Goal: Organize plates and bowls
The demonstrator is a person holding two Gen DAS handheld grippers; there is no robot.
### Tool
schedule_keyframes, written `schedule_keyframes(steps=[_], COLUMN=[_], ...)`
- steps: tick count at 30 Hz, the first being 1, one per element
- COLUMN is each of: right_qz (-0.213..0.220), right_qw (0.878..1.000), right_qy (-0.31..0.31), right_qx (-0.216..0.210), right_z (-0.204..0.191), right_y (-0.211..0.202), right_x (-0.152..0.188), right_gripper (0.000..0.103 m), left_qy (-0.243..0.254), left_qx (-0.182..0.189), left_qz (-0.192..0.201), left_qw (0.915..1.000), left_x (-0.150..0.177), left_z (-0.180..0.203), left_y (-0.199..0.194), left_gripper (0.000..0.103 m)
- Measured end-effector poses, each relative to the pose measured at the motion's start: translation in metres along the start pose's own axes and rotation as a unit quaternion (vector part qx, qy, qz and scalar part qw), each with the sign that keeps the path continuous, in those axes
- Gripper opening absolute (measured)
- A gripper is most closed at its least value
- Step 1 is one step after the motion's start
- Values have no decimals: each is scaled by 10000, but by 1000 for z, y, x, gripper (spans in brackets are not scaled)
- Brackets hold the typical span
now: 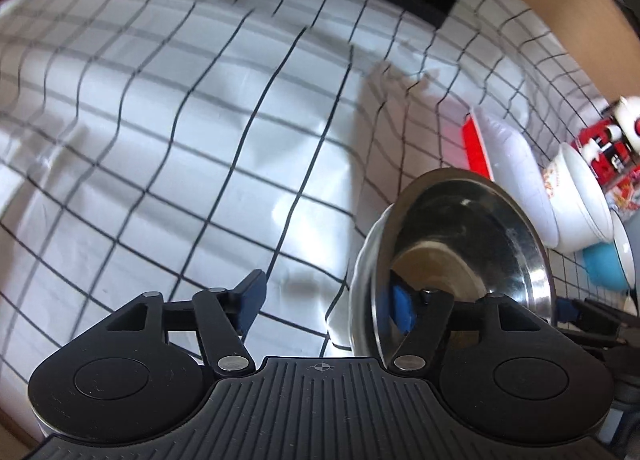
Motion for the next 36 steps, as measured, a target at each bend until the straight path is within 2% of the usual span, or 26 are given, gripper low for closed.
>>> schedule_keyframes(steps=[4,8,9,11,16,22,27,30,36], right_qz=[34,-145,-169,-235,-370,-209,-216,-164,82], right_qw=[9999,9980,9972,9956,9950,9941,9952,9959,9990], right_qy=[41,377,456,560,448,243,265,366,135], right_qx=[-106,-489,-573,-716,-812,-1034,-911,-816,-417], right_z=[2,10,12,13,10,7,15,23,40], right_y=[6,12,12,13,10,-10,-16,-25,-52], right_x=[-4,-4,-3,-1,4,8,16,20,34], right_gripper=[69,70,70,70,69,63,61,59,59], left_qy=[25,-66,3,221,393,486,337,542,973], left_qx=[72,666,671,576,538,411,732,760,1064], left_qz=[-82,-300,-292,-262,-264,-229,-402,-482,-791], left_qw=[9999,9973,9973,9978,9974,9977,9959,9945,9864], left_x=[-1,0,1,4,7,11,13,21,40], left_z=[1,8,11,19,30,42,45,58,88], left_y=[6,8,7,7,5,4,6,8,13], left_gripper=[65,63,67,67,65,67,67,67,66])
Point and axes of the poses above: each gripper's, at about its wrist camera, not at the fingertips, and y roughly the way its jaws point, z to its right, x to its underside, the point moved 3 cm from there along y, roughly the way its jaws point, and after that the axes turned 4 degrees about -y, right-handed, at the moved point
